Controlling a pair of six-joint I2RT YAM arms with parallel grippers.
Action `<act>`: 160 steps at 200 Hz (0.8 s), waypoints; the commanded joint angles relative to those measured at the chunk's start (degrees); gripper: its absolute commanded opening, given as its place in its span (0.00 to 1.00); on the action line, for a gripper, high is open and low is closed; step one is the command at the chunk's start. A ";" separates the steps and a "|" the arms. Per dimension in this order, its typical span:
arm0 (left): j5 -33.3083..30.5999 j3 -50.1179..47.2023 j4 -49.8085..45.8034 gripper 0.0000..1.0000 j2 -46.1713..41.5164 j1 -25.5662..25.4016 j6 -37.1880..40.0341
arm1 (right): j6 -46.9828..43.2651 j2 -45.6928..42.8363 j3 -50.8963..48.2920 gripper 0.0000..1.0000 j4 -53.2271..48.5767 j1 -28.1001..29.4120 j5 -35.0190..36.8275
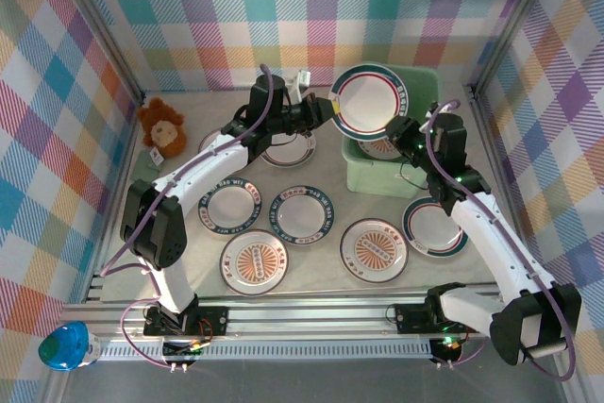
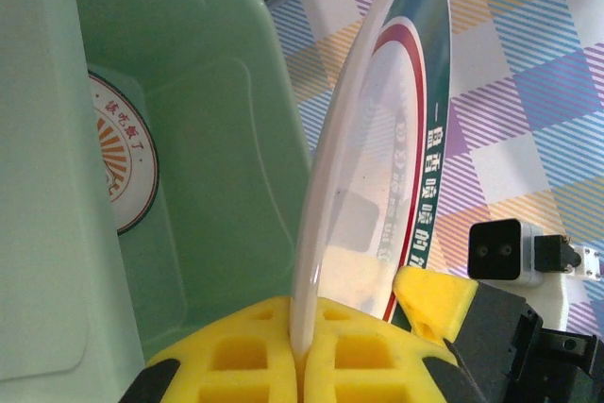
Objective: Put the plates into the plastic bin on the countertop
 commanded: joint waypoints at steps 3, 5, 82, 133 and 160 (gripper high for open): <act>1.72 0.22 4.94 0.00 -1.66 -0.64 -0.91 | 1.81 -0.05 -0.83 0.12 2.41 -0.24 0.90; 1.73 0.24 4.96 0.00 -1.70 -0.64 -0.89 | 1.79 -0.05 -0.79 0.11 2.33 -0.24 0.90; 2.61 2.56 3.65 0.19 0.28 -0.91 -1.44 | 4.35 -1.77 -1.93 0.00 2.41 -0.24 1.42; 2.04 5.09 1.80 0.52 2.10 -0.82 -1.17 | 8.76 -3.56 -3.41 0.00 3.65 -0.33 3.84; 0.50 7.43 -0.25 0.72 2.78 -0.65 -0.19 | 11.00 -3.70 -3.62 0.00 2.88 -0.33 6.97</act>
